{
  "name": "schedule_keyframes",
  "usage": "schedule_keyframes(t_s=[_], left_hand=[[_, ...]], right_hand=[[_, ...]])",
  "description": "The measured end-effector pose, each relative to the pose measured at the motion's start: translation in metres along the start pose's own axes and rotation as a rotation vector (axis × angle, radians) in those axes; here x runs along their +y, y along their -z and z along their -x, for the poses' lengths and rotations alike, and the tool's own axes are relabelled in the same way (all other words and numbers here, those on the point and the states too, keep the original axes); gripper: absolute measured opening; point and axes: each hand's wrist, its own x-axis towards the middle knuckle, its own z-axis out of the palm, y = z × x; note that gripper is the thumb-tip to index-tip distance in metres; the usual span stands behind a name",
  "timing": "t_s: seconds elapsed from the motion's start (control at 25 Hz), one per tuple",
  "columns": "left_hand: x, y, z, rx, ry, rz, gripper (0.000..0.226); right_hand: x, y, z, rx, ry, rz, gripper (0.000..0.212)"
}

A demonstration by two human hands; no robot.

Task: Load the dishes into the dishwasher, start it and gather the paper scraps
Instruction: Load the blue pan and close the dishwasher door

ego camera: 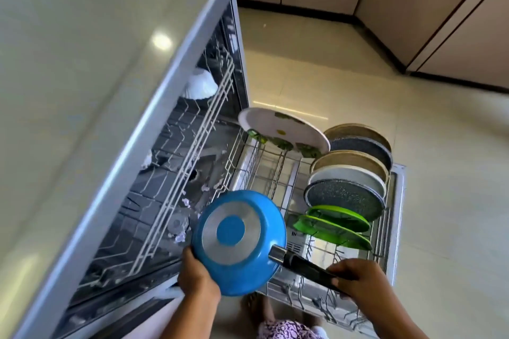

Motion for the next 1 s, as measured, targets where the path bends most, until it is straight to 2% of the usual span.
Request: schedule_keyframes(t_s=[0.08, 0.2, 0.32, 0.44, 0.52, 0.6, 0.68, 0.76, 0.84, 0.96, 1.0], left_hand=[[-0.008, -0.019, -0.016, -0.031, 0.005, -0.016, 0.020], [-0.019, -0.051, -0.042, -0.049, -0.034, -0.005, 0.024], [-0.025, -0.077, -0.054, -0.068, -0.084, -0.026, 0.020], [-0.024, -0.104, -0.061, -0.134, -0.104, -0.067, 0.024], [-0.017, -0.125, -0.079, -0.211, -0.170, -0.056, 0.026], [-0.015, -0.146, -0.108, -0.286, -0.227, -0.125, 0.050], [-0.011, -0.162, -0.124, -0.392, -0.265, -0.293, 0.078], [-0.008, -0.174, -0.117, -0.500, -0.293, -0.391, 0.068], [-0.010, -0.180, -0.107, -0.564, -0.297, -0.353, 0.051], [-0.028, -0.176, -0.109, -0.636, -0.260, -0.304, 0.012], [-0.034, -0.171, -0.110, -0.646, -0.248, -0.333, 0.016]], right_hand=[[0.005, -0.002, -0.021, -0.040, -0.015, 0.027, 0.024], [0.008, -0.010, -0.048, -0.029, -0.036, 0.050, 0.007], [0.010, -0.017, -0.075, -0.016, 0.013, 0.190, 0.013], [0.011, -0.029, -0.102, -0.083, 0.038, 0.430, 0.012], [0.014, -0.046, -0.120, -0.097, 0.043, 0.400, 0.014], [0.017, -0.066, -0.138, -0.030, 0.024, 0.305, 0.011], [0.017, -0.089, -0.154, 0.028, 0.012, 0.205, 0.018], [0.013, -0.116, -0.166, 0.084, 0.000, 0.085, 0.025], [0.005, -0.145, -0.175, 0.134, -0.018, -0.025, 0.026], [-0.012, -0.185, -0.185, 0.146, -0.089, -0.122, 0.024], [-0.017, -0.197, -0.189, 0.155, -0.121, -0.162, 0.023]])
